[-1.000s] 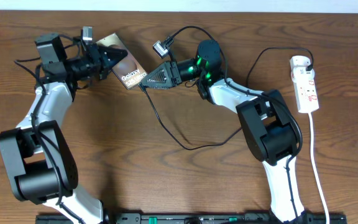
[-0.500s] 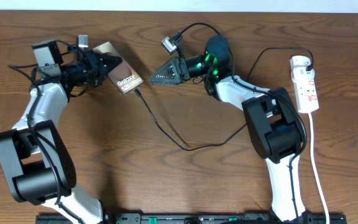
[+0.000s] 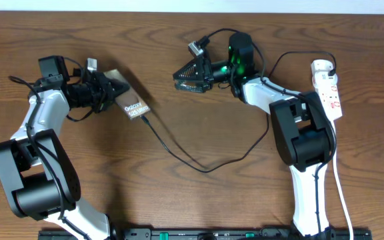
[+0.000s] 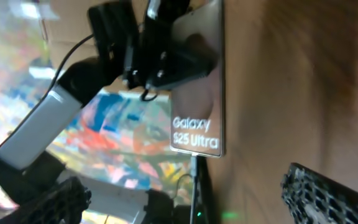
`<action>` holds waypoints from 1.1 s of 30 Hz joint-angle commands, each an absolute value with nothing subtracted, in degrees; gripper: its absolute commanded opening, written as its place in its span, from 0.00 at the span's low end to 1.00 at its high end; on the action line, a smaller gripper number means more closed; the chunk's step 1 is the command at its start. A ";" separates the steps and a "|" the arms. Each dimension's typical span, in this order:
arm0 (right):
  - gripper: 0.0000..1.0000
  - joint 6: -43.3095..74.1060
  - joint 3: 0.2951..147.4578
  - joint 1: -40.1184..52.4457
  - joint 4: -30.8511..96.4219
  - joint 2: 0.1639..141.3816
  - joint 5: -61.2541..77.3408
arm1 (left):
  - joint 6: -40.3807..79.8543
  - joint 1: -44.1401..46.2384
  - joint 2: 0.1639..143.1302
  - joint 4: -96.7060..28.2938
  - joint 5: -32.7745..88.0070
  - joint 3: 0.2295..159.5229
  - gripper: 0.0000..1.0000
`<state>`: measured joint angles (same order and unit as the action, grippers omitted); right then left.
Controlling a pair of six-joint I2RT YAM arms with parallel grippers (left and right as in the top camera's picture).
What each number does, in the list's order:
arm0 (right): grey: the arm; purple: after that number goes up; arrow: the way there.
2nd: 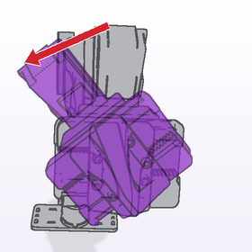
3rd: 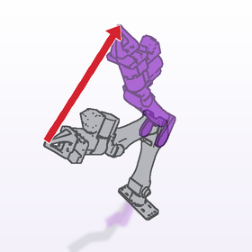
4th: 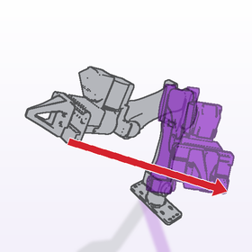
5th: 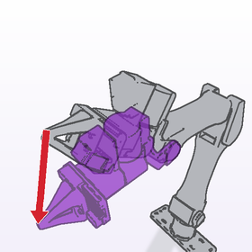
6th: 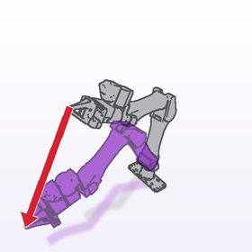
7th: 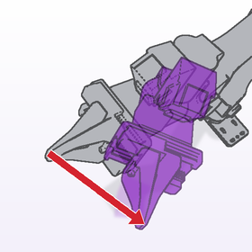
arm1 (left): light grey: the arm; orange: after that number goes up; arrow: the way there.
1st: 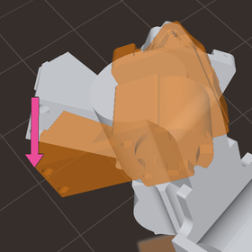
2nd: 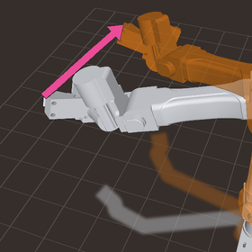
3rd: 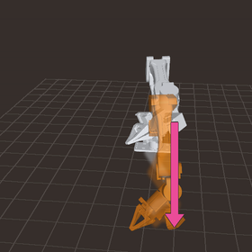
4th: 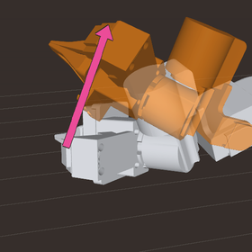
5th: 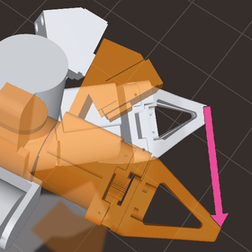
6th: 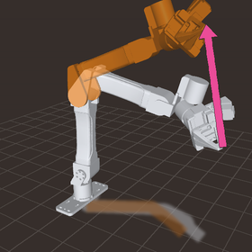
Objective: Plug charger to phone and switch on socket
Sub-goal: 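Open the right gripper and move it toward the white power strip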
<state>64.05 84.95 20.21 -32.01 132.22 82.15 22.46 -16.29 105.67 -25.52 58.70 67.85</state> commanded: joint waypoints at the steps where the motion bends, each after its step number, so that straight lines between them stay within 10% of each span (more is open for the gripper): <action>1: 0.99 54.41 85.38 19.81 -26.44 131.92 79.61 | 16.73 -16.32 105.12 -28.40 54.87 68.47 0.07; 33: 0.99 19.20 85.52 19.05 41.74 112.07 26.39 | 11.81 -16.21 105.12 -33.74 49.15 68.45 0.07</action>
<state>22.35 85.21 19.62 38.98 114.69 39.57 13.10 -16.29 105.67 -33.23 50.13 67.85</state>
